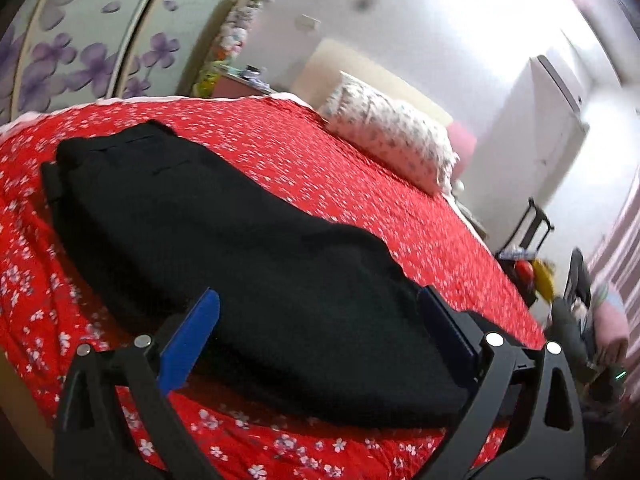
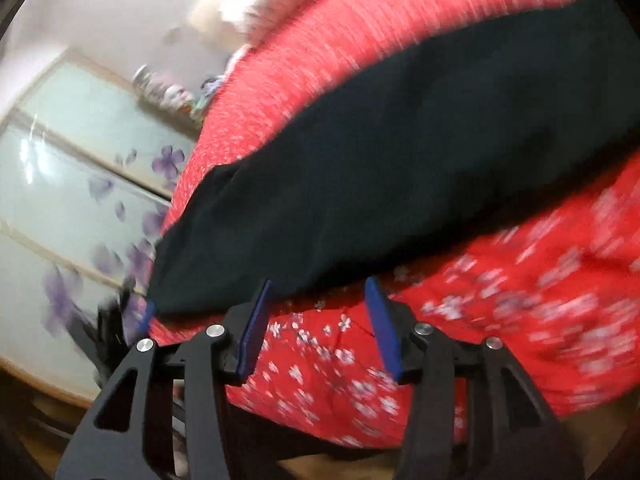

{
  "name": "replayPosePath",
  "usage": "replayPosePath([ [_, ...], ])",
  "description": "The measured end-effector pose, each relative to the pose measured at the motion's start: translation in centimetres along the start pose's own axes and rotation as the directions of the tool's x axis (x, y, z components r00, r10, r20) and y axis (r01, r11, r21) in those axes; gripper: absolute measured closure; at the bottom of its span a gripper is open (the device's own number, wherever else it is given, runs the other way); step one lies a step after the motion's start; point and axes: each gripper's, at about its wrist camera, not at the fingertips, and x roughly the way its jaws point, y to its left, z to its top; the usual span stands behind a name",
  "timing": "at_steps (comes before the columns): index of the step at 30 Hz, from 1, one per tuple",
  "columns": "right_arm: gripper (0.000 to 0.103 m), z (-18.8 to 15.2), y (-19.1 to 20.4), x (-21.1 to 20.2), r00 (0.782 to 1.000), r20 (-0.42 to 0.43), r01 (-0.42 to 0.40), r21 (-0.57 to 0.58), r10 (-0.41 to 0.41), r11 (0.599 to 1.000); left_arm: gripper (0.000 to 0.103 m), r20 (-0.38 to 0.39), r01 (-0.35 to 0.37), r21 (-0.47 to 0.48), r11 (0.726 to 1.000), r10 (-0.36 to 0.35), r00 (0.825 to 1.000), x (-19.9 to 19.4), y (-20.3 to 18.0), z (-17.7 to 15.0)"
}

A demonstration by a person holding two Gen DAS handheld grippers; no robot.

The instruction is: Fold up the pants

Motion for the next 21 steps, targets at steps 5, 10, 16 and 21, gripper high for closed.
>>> replayPosePath([
  [5,0.053,2.1,7.6,-2.6,0.984,0.170,0.124,-0.407,-0.058,0.905,0.004,-0.020,0.016,0.056,0.998,-0.015,1.000,1.2,-1.6,-0.3],
  [10,0.053,4.2,17.5,5.9,0.997,0.072,0.079,-0.759,-0.038,0.646,0.002,-0.007,-0.012,0.110,0.994,0.013,1.000,2.0,-3.0,-0.7],
  [16,0.053,6.4,22.2,17.3,0.988,-0.075,0.012,-0.840,-0.137,0.543,0.002,-0.052,-0.043,0.184,0.982,0.054,0.997,3.7,-4.2,-1.4],
  [21,0.053,7.3,22.3,23.3,0.968,-0.125,0.016,-0.837,-0.218,0.547,0.002,-0.089,-0.018,0.191,0.981,0.036,0.995,4.4,-3.9,-1.5],
])
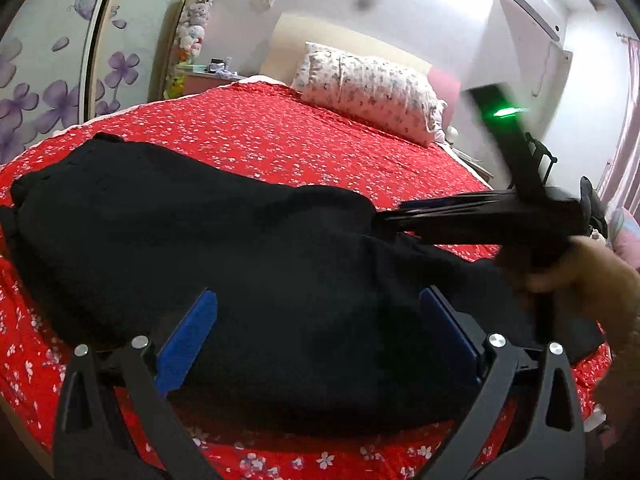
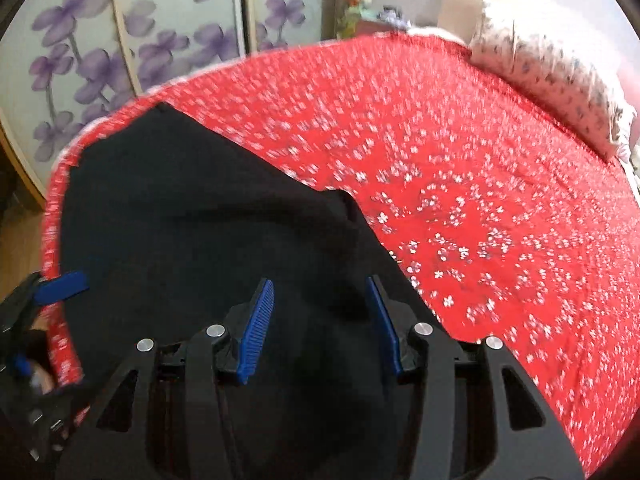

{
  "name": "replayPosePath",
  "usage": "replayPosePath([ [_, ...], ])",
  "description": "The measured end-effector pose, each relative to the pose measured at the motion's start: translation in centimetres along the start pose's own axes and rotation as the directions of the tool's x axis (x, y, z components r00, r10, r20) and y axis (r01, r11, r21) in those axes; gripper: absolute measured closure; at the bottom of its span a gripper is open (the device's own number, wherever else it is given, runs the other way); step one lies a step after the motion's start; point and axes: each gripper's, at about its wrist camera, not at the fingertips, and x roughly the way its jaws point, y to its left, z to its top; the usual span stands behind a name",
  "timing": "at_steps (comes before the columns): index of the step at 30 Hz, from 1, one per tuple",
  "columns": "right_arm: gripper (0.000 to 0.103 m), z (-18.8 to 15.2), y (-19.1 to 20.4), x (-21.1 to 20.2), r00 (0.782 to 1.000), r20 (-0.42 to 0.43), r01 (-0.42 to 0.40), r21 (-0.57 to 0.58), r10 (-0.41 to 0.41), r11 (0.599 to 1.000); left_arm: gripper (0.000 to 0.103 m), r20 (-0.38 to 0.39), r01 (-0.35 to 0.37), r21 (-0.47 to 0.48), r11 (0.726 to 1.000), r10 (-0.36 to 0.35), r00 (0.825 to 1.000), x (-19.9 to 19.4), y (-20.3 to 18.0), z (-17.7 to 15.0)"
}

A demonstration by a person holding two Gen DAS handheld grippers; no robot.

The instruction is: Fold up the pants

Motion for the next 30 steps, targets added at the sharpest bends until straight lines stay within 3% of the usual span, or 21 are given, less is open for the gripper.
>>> replayPosePath([
  [3,0.053,0.3,-0.6,2.0,0.998,-0.049,0.040,-0.003,-0.040,0.999,0.002,-0.012,0.018,-0.035,0.999,-0.018,1.000,0.3,0.7,0.1],
  [5,0.054,0.6,-1.5,2.9,0.998,-0.055,0.013,0.025,-0.011,1.000,0.002,-0.015,0.029,-0.059,0.998,-0.030,0.999,0.4,1.1,0.3],
  [7,0.078,0.5,-1.9,3.5,0.997,-0.071,-0.039,0.059,0.043,0.998,0.002,-0.014,0.034,-0.076,0.997,-0.035,0.999,0.5,1.3,0.5],
  [8,0.101,0.3,-1.7,3.6,0.994,-0.065,-0.082,0.055,0.086,0.995,0.002,-0.015,0.034,-0.079,0.996,-0.035,0.999,0.6,1.3,0.5],
  [11,0.101,0.9,-0.6,3.2,0.999,-0.044,-0.021,-0.008,0.021,1.000,0.002,-0.014,0.031,-0.096,0.995,-0.032,0.999,0.9,1.3,0.8],
  [16,0.101,2.1,-1.4,4.3,1.000,-0.026,0.015,0.025,-0.014,1.000,0.002,-0.015,0.030,-0.096,0.995,-0.032,0.999,1.0,1.2,0.6],
  [19,0.099,1.3,-1.0,5.7,0.998,-0.058,0.031,-0.009,-0.032,0.999,0.002,-0.028,0.011,-0.056,0.998,-0.012,1.000,1.4,0.7,0.4],
  [22,0.073,1.4,-1.7,4.5,0.996,-0.060,0.062,0.058,-0.058,0.996,0.002,-0.034,-0.009,-0.029,1.000,0.008,0.999,1.6,0.5,0.2],
  [23,0.057,1.2,-2.3,3.4,0.994,-0.054,0.096,0.094,-0.091,0.991,0.002,-0.036,-0.013,-0.023,1.000,0.012,0.999,1.7,0.4,0.2],
  [24,0.048,0.9,-2.8,2.1,0.992,-0.033,0.121,0.124,-0.118,0.985,0.002,-0.038,-0.017,-0.018,1.000,0.016,0.999,1.8,0.4,0.2],
  [28,0.042,-3.6,-6.1,-5.8,0.979,0.132,0.103,0.339,-0.155,0.935,0.002,-0.031,-0.004,-0.029,1.000,0.003,1.000,1.3,0.7,0.2],
  [30,0.039,-7.6,-7.9,-9.2,0.973,0.163,0.073,0.454,-0.163,0.888,0.002,0.027,0.002,-0.068,0.998,-0.001,1.000,-0.2,1.7,0.9],
])
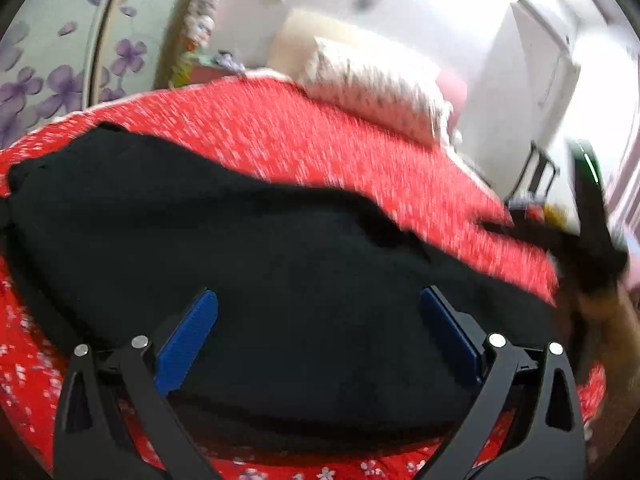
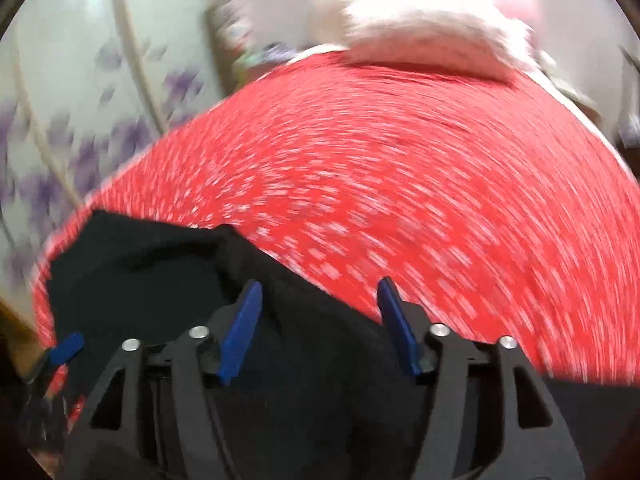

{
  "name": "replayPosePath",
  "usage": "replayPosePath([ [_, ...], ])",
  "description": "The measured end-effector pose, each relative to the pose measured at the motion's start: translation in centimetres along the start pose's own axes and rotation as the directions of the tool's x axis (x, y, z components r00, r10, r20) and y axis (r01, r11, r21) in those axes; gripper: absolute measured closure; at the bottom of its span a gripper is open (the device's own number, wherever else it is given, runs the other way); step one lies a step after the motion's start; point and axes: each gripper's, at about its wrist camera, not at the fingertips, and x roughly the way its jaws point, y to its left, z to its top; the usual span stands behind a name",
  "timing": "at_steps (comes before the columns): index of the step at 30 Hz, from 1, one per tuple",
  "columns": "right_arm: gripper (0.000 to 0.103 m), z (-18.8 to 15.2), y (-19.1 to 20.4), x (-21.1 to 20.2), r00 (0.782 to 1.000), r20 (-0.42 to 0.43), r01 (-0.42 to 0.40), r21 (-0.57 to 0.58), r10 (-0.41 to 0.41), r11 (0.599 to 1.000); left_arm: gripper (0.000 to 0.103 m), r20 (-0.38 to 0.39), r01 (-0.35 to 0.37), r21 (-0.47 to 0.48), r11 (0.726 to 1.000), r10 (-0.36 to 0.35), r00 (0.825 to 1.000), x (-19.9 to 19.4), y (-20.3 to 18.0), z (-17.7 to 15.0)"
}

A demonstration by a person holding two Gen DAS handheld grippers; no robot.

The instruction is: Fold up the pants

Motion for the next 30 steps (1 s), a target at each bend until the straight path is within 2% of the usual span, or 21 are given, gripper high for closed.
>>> replayPosePath([
  [2,0.039,-2.7,-3.0,-3.6,1.000,0.014,0.021,0.077,-0.022,0.997,0.002,0.039,0.024,-0.074,0.997,-0.022,0.999,-1.8,2.0,0.9],
  [4,0.039,-5.1,-5.0,-6.6,0.999,0.039,0.023,0.124,-0.028,0.992,0.002,0.053,0.094,-0.229,0.969,-0.084,0.995,-3.8,5.8,1.8],
  [5,0.037,-6.7,-6.1,-8.4,0.998,0.061,0.001,0.162,-0.011,0.987,0.004,0.051,0.128,-0.301,0.945,-0.118,0.992,-4.3,7.7,2.2],
  [6,0.033,-8.3,-7.2,-10.2,0.995,0.096,-0.047,0.216,0.026,0.975,0.004,0.040,0.178,-0.393,0.902,-0.176,0.984,-4.7,10.3,2.7],
  [7,0.031,-9.5,-7.9,-11.1,0.989,0.132,-0.099,0.260,0.066,0.961,0.009,0.038,0.197,-0.433,0.880,-0.200,0.979,-4.8,11.7,2.9],
  [8,0.029,-11.2,-9.0,-12.4,0.969,0.200,-0.204,0.326,0.144,0.923,0.013,0.043,0.213,-0.487,0.847,-0.221,0.974,-5.0,13.7,3.1],
  [10,0.028,-13.3,-9.7,-13.5,0.925,0.294,-0.344,0.387,0.240,0.855,0.016,0.048,0.219,-0.543,0.811,-0.230,0.972,-5.0,16.0,3.2],
  [11,0.028,-14.5,-9.9,-13.5,0.893,0.349,-0.417,0.400,0.285,0.816,0.020,0.044,0.227,-0.577,0.784,-0.248,0.968,-4.8,17.3,3.1],
  [13,0.027,-15.7,-9.7,-13.0,0.856,0.399,-0.484,0.396,0.328,0.781,0.021,0.044,0.244,-0.611,0.754,-0.274,0.961,-4.3,18.2,3.2],
  [14,0.027,-16.2,-9.5,-12.5,0.849,0.407,-0.496,0.393,0.336,0.774,0.022,0.046,0.246,-0.630,0.737,-0.280,0.959,-4.2,18.6,3.2],
  [15,0.027,-16.3,-9.4,-12.2,0.851,0.401,-0.497,0.410,0.339,0.765,0.022,0.046,0.242,-0.644,0.726,-0.279,0.959,-4.2,18.8,3.1],
  [16,0.027,-16.1,-9.2,-11.9,0.837,0.405,-0.525,0.409,0.367,0.746,0.023,0.047,0.236,-0.659,0.714,-0.275,0.960,-4.3,18.9,2.9],
  [17,0.026,-16.2,-9.2,-12.4,0.824,0.426,-0.540,0.389,0.374,0.746,0.023,0.052,0.231,-0.677,0.699,-0.268,0.962,-4.6,19.0,2.5],
  [19,0.023,-16.1,-8.9,-12.8,0.815,0.445,-0.543,0.363,0.372,0.757,0.023,0.058,0.226,-0.688,0.690,-0.257,0.965,-4.9,19.1,2.1],
  [20,0.023,-15.9,-9.0,-12.6,0.804,0.452,-0.562,0.361,0.387,0.745,0.023,0.058,0.222,-0.691,0.688,-0.253,0.966,-5.1,19.3,1.7],
  [23,0.022,-15.8,-9.2,-12.0,0.801,0.443,-0.575,0.384,0.402,0.722,0.023,0.062,0.221,-0.709,0.669,-0.253,0.965,-5.2,19.7,1.3],
  [24,0.022,-15.7,-9.2,-11.9,0.798,0.442,-0.581,0.384,0.409,0.718,0.023,0.066,0.223,-0.723,0.653,-0.257,0.964,-5.1,19.9,1.3],
  [30,0.020,-16.2,-8.8,-12.1,0.790,0.447,-0.591,0.368,0.420,0.718,0.023,0.069,0.220,-0.762,0.609,-0.263,0.962,-5.6,20.5,0.1],
])
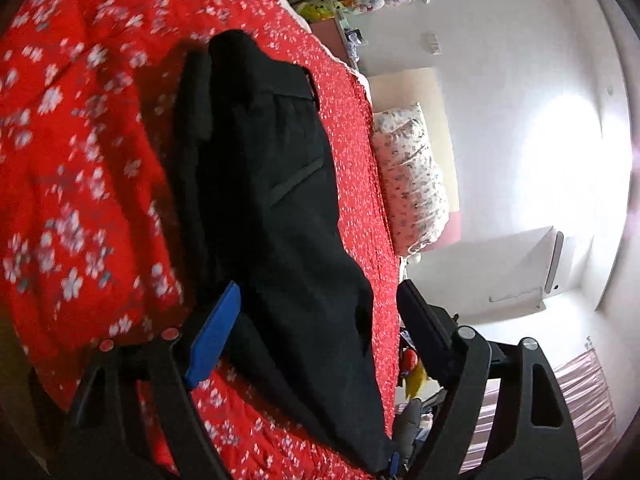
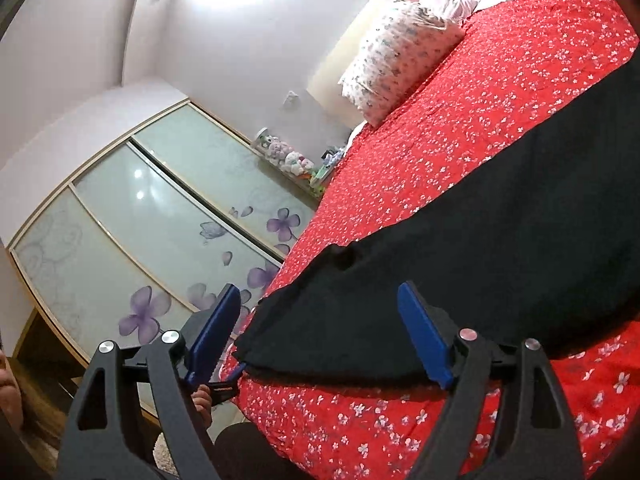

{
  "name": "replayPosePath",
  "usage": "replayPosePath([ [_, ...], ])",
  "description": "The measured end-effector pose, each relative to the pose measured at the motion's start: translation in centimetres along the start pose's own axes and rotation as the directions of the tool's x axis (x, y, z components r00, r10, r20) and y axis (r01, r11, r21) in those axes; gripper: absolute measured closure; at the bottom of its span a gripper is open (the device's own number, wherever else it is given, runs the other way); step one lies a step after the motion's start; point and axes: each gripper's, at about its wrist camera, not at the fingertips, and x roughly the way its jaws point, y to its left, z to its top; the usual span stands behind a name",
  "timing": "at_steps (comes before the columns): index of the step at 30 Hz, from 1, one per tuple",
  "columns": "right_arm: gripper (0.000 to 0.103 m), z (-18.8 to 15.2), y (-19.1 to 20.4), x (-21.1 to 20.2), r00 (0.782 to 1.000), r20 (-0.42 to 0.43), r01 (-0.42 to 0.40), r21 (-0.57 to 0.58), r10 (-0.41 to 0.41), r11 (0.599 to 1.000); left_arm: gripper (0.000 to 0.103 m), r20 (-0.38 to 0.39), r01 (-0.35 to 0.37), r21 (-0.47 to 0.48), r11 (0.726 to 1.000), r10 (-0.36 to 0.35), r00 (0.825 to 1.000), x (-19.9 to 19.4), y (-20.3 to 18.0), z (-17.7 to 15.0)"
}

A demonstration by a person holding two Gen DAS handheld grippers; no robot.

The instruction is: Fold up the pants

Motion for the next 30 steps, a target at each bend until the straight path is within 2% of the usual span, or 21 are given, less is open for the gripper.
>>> replayPosePath([
  [4,0.020,0.0,-0.2,0.3,1.000,0.002,-0.014,0.009,0.014,1.000,0.021,-0.001,0.001,-0.002,1.000,-0.001,1.000,0.5,0.0,0.3],
  [7,0.020,-0.4,-0.2,0.4,1.000,-0.010,-0.018,0.004,0.018,1.000,0.021,0.011,0.013,-0.029,0.999,-0.013,1.000,1.2,-0.3,1.9],
  [9,0.020,-0.5,-0.1,0.6,1.000,-0.019,-0.017,-0.006,0.017,1.000,0.028,0.029,0.007,-0.050,0.999,-0.005,1.000,1.7,-0.3,3.0],
  [11,0.020,-0.7,0.1,0.5,1.000,-0.023,-0.018,-0.012,0.018,1.000,0.054,0.032,-0.016,-0.057,0.998,0.018,0.999,2.0,-0.2,3.3],
  [12,0.020,-0.8,0.1,0.6,1.000,-0.025,-0.019,-0.014,0.018,1.000,0.062,0.029,-0.035,-0.062,0.997,0.037,0.999,2.2,0.1,3.4],
  [14,0.020,-0.7,0.1,0.5,0.999,-0.027,-0.022,-0.016,0.022,1.000,0.090,0.024,-0.083,-0.058,0.995,0.085,0.996,2.3,0.5,3.3],
  [19,0.019,-0.9,0.2,0.5,0.999,-0.025,-0.035,-0.011,0.035,0.999,0.095,0.066,-0.117,-0.029,0.993,0.119,0.991,1.2,0.8,2.3],
  [25,0.019,-1.3,0.8,0.3,0.999,-0.032,-0.032,-0.047,0.030,0.998,0.095,0.115,-0.180,0.109,0.978,0.167,0.979,-0.9,-0.7,0.9],
  [27,0.015,-1.3,1.0,0.2,0.999,-0.029,-0.017,-0.061,0.015,0.998,0.093,0.109,-0.233,0.120,0.965,0.220,0.969,-0.2,0.1,1.1],
  [30,0.015,-1.0,1.0,-0.6,0.999,0.003,0.050,-0.064,-0.050,0.997,0.087,0.109,-0.226,0.119,0.967,0.214,0.971,0.1,0.6,1.1],
])
